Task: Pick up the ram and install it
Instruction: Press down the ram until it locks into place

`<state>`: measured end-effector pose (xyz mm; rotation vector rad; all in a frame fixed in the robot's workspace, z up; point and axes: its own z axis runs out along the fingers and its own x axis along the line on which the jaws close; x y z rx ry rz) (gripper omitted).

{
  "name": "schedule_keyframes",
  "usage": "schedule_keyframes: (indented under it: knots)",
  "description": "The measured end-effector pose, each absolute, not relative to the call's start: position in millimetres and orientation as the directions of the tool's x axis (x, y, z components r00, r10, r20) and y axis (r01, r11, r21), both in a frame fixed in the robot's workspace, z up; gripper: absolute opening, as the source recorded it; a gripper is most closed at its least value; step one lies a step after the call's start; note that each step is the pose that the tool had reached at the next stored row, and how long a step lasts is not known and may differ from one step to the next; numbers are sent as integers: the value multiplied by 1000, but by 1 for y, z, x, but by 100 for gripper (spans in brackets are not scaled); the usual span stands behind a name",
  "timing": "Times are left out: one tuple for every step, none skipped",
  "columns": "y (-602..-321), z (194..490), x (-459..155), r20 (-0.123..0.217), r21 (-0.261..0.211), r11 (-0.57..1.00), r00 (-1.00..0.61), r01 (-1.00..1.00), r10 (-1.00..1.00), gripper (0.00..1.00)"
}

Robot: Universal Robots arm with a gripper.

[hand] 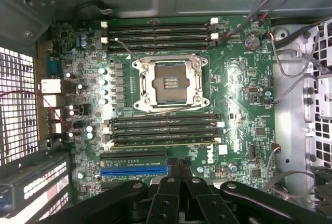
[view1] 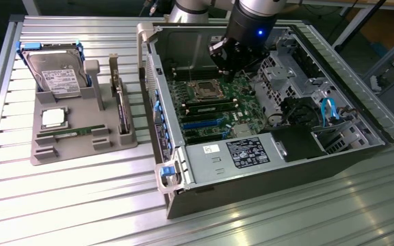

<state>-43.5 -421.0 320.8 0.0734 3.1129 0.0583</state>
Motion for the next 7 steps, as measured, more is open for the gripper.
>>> schedule_keyframes:
  knots:
    - [-421, 321, -44, -26, 38, 998, -999, 47, 48, 10]
    - [-421, 321, -44, -26, 38, 998, -999, 47, 48, 10]
    - [-421, 321, -44, -26, 38, 998, -999, 46, 47, 10]
    - [-421, 321, -44, -26, 38, 998, -999, 47, 48, 10]
    - [-421, 321, -44, -26, 38, 998, -999, 47, 48, 10]
    - [-421, 321, -44, -26, 38, 998, -999, 47, 48, 10]
    - [-421, 321, -44, -26, 38, 998, -999, 47, 48, 10]
